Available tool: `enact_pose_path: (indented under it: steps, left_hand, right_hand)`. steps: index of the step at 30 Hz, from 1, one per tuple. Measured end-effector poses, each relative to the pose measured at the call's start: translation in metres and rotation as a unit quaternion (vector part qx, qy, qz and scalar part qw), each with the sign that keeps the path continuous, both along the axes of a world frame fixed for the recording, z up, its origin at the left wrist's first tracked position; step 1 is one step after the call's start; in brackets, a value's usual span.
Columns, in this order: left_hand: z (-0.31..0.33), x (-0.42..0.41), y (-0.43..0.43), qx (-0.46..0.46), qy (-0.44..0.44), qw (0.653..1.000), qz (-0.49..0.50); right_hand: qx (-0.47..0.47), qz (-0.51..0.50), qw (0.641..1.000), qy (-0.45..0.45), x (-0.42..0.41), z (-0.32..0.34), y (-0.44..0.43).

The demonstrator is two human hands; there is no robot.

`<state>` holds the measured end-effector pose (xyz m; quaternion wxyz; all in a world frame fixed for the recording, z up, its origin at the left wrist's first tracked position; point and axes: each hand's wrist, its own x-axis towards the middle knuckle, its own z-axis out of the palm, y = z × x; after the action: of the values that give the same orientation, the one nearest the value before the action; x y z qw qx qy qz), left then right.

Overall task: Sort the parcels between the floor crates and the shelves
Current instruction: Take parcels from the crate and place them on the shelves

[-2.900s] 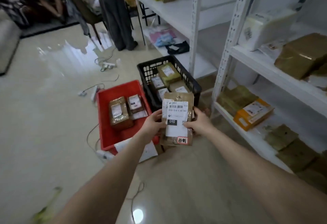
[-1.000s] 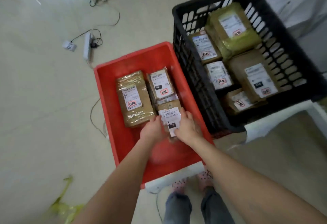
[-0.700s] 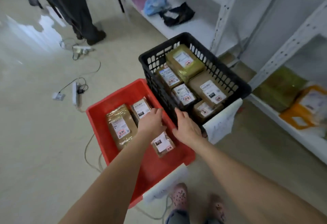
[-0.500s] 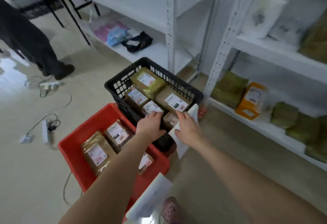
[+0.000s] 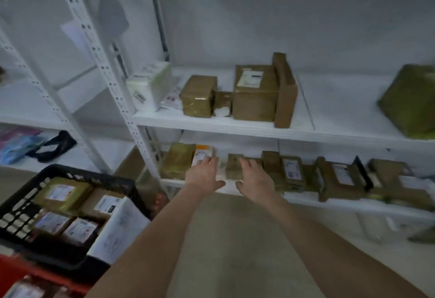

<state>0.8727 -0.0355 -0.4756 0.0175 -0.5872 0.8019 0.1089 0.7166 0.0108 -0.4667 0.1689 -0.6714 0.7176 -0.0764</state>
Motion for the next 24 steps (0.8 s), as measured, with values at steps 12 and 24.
enact_pose_path:
  steps: [12,24]
  left_hand:
    - [0.074,-0.208,-0.053,-0.166,0.218,0.961,-0.027]
    - [0.129,-0.270,-0.188,-0.080,0.351,0.929,0.089]
  right_hand:
    - [-0.103,-0.137,0.984,-0.042,-0.206,0.049,-0.046]
    - [-0.069,-0.176,0.895,-0.404,-0.240,0.100,-0.191]
